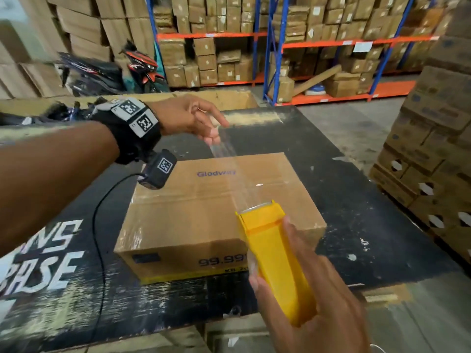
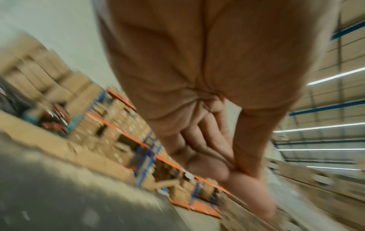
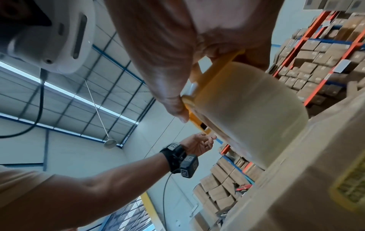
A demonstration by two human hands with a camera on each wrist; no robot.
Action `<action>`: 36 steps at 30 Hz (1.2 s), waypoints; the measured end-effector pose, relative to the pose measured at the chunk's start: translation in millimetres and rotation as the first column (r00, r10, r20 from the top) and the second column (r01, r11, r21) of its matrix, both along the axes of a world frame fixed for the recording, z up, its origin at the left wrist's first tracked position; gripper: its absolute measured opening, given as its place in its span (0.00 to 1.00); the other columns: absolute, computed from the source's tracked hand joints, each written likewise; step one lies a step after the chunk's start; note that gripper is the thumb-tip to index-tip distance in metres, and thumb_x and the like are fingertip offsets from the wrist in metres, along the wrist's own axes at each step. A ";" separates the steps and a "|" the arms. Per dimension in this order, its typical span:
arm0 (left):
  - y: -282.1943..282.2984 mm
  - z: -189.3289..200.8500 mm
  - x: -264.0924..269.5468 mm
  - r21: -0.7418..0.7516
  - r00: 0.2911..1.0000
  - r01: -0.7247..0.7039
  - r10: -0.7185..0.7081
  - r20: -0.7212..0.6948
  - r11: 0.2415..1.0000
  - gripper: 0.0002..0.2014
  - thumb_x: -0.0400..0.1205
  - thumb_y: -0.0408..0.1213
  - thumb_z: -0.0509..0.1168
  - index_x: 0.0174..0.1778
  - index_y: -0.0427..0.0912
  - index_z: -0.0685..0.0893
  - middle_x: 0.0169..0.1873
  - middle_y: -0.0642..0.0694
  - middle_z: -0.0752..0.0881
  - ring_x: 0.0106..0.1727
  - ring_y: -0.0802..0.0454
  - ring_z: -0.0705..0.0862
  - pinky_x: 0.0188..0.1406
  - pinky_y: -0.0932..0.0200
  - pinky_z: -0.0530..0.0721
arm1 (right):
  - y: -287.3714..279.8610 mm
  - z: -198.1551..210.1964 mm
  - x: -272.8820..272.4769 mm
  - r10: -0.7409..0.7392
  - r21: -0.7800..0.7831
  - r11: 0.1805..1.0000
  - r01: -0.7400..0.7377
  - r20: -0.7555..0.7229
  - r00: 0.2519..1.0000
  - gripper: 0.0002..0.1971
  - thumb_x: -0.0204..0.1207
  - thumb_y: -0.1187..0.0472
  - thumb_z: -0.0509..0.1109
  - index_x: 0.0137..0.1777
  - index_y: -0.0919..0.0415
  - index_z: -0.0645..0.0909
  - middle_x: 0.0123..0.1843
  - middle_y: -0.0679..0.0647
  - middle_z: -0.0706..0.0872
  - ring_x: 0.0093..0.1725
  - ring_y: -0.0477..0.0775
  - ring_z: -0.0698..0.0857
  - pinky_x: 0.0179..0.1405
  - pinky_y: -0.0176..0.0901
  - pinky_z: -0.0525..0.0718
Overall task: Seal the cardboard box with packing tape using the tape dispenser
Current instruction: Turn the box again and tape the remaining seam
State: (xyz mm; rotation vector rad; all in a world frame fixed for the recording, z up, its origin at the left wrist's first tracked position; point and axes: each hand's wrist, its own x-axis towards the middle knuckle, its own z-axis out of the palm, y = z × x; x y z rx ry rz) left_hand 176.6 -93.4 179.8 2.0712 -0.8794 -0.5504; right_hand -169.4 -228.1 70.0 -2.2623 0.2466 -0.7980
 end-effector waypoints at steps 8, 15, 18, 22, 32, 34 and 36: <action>108.4 -35.5 99.6 -0.012 0.987 -0.156 0.156 0.027 0.988 0.14 0.80 0.26 0.70 0.61 0.38 0.89 0.40 0.46 0.93 0.41 0.55 0.91 0.46 0.64 0.85 | 94.7 26.9 80.4 0.053 -0.012 0.998 -0.055 -0.102 0.993 0.40 0.62 0.27 0.67 0.78 0.31 0.72 0.37 0.43 0.85 0.31 0.42 0.85 0.27 0.30 0.78; 168.1 -90.9 168.4 0.000 0.989 -0.149 0.149 -0.012 0.989 0.18 0.75 0.40 0.73 0.60 0.37 0.89 0.41 0.43 0.93 0.42 0.49 0.88 0.54 0.47 0.81 | 178.2 7.9 152.5 0.012 -0.015 1.000 -0.014 -0.161 0.987 0.40 0.61 0.30 0.69 0.77 0.32 0.74 0.35 0.47 0.84 0.30 0.44 0.84 0.43 0.32 0.79; 180.0 -120.4 197.0 0.014 0.993 -0.117 0.117 -0.009 0.993 0.13 0.81 0.32 0.72 0.60 0.34 0.89 0.38 0.43 0.93 0.38 0.54 0.90 0.49 0.55 0.86 | 203.4 -1.0 176.3 -0.020 0.008 1.000 0.022 -0.188 0.982 0.40 0.61 0.29 0.69 0.78 0.31 0.73 0.34 0.47 0.83 0.30 0.46 0.85 0.44 0.35 0.79; 182.3 -154.2 219.8 0.030 0.997 -0.074 0.073 0.013 0.997 0.12 0.81 0.30 0.71 0.60 0.34 0.88 0.39 0.37 0.93 0.35 0.56 0.90 0.46 0.59 0.85 | 226.5 -8.2 199.3 -0.070 0.009 0.997 0.074 -0.225 0.972 0.41 0.60 0.29 0.68 0.77 0.35 0.76 0.33 0.47 0.81 0.29 0.47 0.85 0.37 0.39 0.81; 177.0 -200.1 235.4 0.212 0.993 0.010 0.016 -0.121 0.977 0.15 0.75 0.46 0.73 0.59 0.56 0.91 0.37 0.45 0.91 0.41 0.55 0.85 0.50 0.52 0.81 | 243.9 -7.5 223.4 -0.141 -0.009 0.989 0.145 -0.290 0.947 0.40 0.61 0.30 0.68 0.77 0.40 0.79 0.34 0.49 0.83 0.28 0.53 0.86 0.26 0.45 0.87; 176.2 -202.6 234.7 0.285 0.982 0.016 0.037 -0.183 0.958 0.21 0.68 0.51 0.71 0.58 0.62 0.90 0.54 0.45 0.93 0.54 0.49 0.86 0.54 0.50 0.84 | 244.5 -7.2 224.8 -0.137 -0.002 0.990 0.143 -0.311 0.941 0.40 0.61 0.30 0.68 0.77 0.39 0.79 0.33 0.49 0.83 0.27 0.53 0.86 0.24 0.48 0.87; 178.8 -204.9 234.2 0.351 0.990 0.032 0.019 -0.143 0.936 0.23 0.70 0.42 0.71 0.63 0.57 0.88 0.60 0.50 0.91 0.63 0.50 0.86 0.61 0.51 0.85 | 245.5 -6.6 224.8 -0.142 -0.018 0.989 0.144 -0.331 0.933 0.40 0.62 0.29 0.68 0.76 0.39 0.79 0.33 0.49 0.83 0.28 0.52 0.86 0.24 0.49 0.86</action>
